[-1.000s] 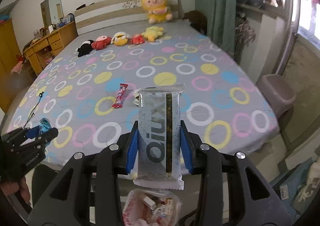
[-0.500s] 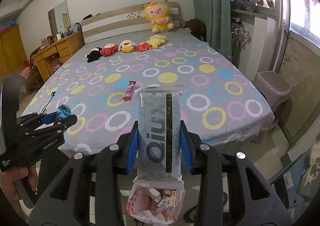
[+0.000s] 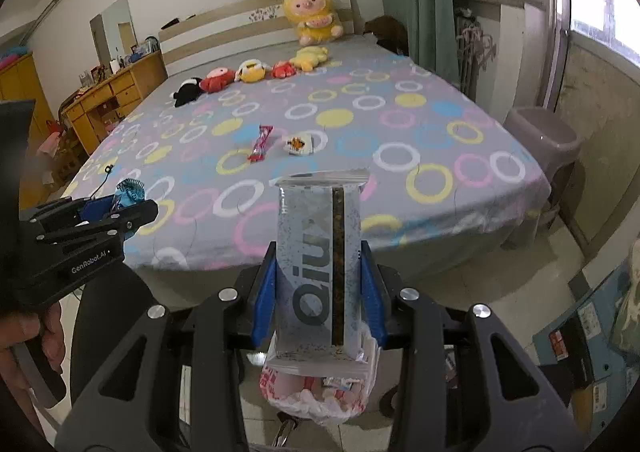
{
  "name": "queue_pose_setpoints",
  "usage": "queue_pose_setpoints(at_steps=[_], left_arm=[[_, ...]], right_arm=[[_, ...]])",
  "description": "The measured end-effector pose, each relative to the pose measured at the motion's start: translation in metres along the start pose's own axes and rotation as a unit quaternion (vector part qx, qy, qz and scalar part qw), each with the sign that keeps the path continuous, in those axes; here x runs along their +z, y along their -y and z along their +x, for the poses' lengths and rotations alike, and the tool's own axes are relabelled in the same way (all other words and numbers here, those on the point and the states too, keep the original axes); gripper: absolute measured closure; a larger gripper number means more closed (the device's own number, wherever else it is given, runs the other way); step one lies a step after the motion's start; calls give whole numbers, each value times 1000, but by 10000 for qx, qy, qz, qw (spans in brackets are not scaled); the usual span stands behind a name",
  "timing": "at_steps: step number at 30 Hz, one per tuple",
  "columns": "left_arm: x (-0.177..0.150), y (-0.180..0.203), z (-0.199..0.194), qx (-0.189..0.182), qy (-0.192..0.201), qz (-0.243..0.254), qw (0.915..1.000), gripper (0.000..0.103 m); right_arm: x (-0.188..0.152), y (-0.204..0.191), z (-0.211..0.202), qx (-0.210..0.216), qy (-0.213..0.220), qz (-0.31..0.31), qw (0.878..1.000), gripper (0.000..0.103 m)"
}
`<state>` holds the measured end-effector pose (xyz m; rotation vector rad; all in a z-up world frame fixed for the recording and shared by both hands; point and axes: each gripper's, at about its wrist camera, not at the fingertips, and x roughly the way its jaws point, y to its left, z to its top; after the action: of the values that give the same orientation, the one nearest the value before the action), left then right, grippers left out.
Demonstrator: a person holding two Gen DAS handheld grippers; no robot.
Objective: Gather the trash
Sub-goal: 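Lift both held packets and carry them down over the trash bag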
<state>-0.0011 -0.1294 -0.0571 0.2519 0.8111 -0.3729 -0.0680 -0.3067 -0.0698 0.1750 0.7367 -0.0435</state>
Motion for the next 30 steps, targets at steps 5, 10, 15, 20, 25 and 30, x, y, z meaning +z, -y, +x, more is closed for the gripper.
queue_pose_setpoints(at_steps=[5, 10, 15, 20, 25, 30], left_arm=[[-14, 12, 10, -10, -99, 187, 9998, 68], [-35, 19, 42, -138, -422, 242, 9987, 68], [-66, 21, 88, -137, -891, 189, 9958, 68], [-104, 20, 146, -207, -1573, -14, 9873, 68], [-135, 19, 191, -347, -2134, -311, 9759, 67], [-159, 30, 220, -409, -2480, -327, 9673, 67]], right_arm=[[-20, 2, 16, -73, -152, -8, 9999, 66], [-44, 9, 52, -91, -520, 113, 9985, 66], [-75, 13, 97, -9, -1038, 250, 9943, 66], [-106, 20, 147, -5, -1634, 430, 9856, 66], [-123, 25, 183, -40, -2035, 520, 9777, 66], [-140, 29, 212, -89, -2396, 706, 9683, 66]])
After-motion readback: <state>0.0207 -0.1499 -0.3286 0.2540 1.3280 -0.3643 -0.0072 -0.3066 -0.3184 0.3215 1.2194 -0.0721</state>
